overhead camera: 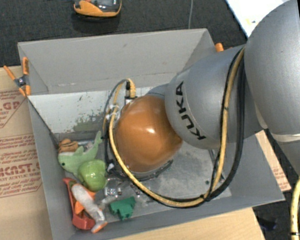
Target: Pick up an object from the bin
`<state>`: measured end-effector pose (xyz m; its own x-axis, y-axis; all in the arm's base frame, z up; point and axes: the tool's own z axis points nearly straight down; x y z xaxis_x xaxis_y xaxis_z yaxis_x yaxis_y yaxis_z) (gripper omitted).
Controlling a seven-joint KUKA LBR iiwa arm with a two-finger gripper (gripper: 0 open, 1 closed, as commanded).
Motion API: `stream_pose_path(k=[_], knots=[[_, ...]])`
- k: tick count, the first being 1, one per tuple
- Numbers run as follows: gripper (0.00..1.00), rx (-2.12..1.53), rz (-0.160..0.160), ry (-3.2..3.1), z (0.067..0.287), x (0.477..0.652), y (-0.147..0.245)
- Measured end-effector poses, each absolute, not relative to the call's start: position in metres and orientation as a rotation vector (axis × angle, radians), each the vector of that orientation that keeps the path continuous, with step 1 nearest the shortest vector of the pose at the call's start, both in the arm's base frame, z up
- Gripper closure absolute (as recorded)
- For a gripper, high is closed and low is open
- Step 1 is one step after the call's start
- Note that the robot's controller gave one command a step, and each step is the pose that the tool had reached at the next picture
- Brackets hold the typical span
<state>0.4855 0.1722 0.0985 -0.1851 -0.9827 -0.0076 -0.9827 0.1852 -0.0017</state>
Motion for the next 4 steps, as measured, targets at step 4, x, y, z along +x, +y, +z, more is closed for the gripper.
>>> stream_pose_path(k=[4], knots=[[1.0,-2.115,0.007,2.312,0.0709,0.4903,0.182]])
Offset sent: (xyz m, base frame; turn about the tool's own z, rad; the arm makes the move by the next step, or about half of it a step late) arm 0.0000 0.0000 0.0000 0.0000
